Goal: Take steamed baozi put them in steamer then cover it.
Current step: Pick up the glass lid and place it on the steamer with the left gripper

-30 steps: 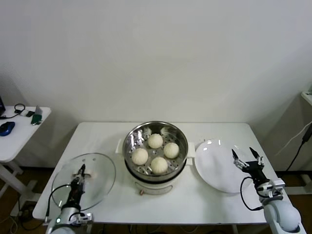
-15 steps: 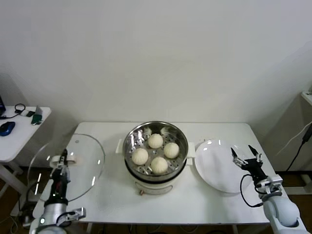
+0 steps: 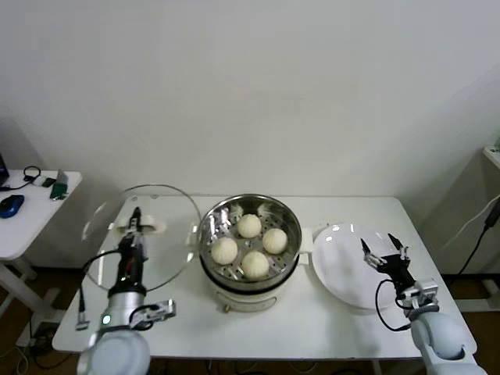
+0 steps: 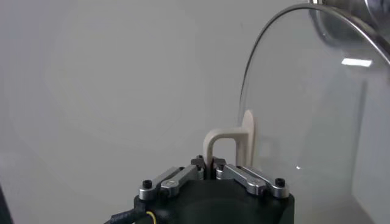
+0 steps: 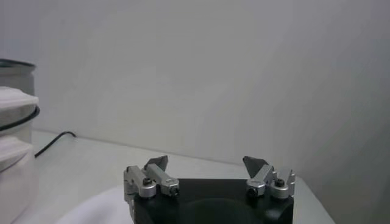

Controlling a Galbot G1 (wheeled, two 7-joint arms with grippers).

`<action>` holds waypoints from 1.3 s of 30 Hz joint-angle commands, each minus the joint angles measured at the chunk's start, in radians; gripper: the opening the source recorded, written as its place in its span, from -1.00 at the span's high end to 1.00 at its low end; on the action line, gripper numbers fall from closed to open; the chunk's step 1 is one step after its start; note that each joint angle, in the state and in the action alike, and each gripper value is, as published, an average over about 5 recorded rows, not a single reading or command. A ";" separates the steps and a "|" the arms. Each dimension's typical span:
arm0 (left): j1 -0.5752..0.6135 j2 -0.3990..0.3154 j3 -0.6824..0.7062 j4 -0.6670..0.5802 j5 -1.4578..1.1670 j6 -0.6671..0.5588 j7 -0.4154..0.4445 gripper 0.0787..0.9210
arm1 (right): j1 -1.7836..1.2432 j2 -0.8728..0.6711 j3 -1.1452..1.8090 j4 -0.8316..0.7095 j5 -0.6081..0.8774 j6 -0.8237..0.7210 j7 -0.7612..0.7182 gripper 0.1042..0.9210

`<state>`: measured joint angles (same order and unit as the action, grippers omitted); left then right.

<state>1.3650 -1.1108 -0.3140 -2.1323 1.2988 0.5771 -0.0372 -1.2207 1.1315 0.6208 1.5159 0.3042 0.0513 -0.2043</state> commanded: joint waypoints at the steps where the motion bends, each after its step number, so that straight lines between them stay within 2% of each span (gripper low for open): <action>1: -0.326 -0.065 0.346 0.059 0.114 0.180 0.299 0.84 | 0.007 0.023 -0.004 -0.023 -0.049 0.012 0.001 -0.76; 6: -0.396 -0.139 0.414 0.116 0.154 0.194 0.339 0.84 | -0.002 0.030 0.004 -0.016 -0.065 0.014 0.001 -0.76; 11: -0.443 -0.184 0.459 0.164 0.151 0.208 0.332 0.84 | -0.014 0.040 0.018 -0.005 -0.076 0.021 0.001 -0.76; 24: -0.434 -0.287 0.534 0.246 0.181 0.208 0.311 0.84 | -0.043 0.062 0.049 0.006 -0.102 0.035 0.006 -0.76; 31: -0.429 -0.323 0.549 0.295 0.227 0.202 0.308 0.84 | -0.046 0.068 0.059 0.010 -0.104 0.040 0.005 -0.76; 39: -0.427 -0.312 0.542 0.327 0.254 0.191 0.314 0.84 | -0.038 0.067 0.060 0.003 -0.105 0.041 0.004 -0.76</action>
<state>0.9503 -1.3957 0.2037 -1.8536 1.5178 0.7365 0.2679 -1.2602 1.1960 0.6771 1.5232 0.2039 0.0906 -0.2008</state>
